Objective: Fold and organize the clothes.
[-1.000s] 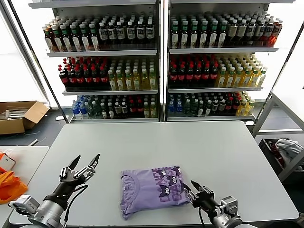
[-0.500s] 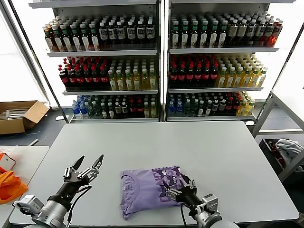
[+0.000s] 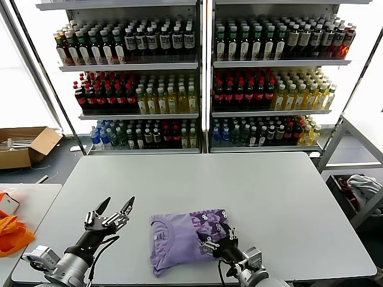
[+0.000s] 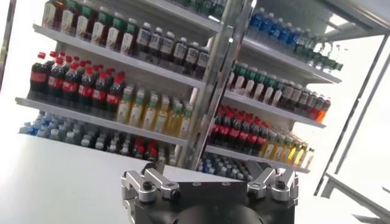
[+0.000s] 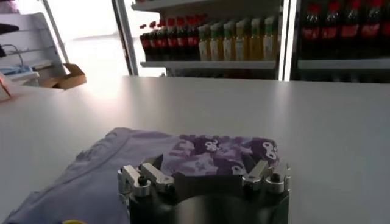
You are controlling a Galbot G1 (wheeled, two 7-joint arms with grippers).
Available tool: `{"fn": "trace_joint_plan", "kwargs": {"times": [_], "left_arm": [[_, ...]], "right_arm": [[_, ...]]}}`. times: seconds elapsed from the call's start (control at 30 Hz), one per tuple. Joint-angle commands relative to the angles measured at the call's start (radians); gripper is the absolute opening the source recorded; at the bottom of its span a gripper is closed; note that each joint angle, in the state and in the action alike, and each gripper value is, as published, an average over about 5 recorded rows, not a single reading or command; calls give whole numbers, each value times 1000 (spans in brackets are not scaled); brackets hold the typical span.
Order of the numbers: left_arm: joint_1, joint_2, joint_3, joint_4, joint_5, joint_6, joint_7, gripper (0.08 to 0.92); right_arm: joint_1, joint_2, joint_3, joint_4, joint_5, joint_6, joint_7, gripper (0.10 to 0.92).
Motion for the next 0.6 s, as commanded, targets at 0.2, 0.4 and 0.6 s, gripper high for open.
{"fn": "trace_joint_plan", "kwargs": {"times": [0.2,0.4,0.6], "left_arm": [[9,30,6,-6,19,4,-2,823],[17,40,-11,-11,14,5,0,822],[8,28,-4,-16,17,5,-1,823]], "right_arm": [[131,156,-233,-131,-159,-41,97,823],[139,149,-274,-177,-201,-168,127,823],[147,127,-258,-88,-186,-84,161,823]]}}
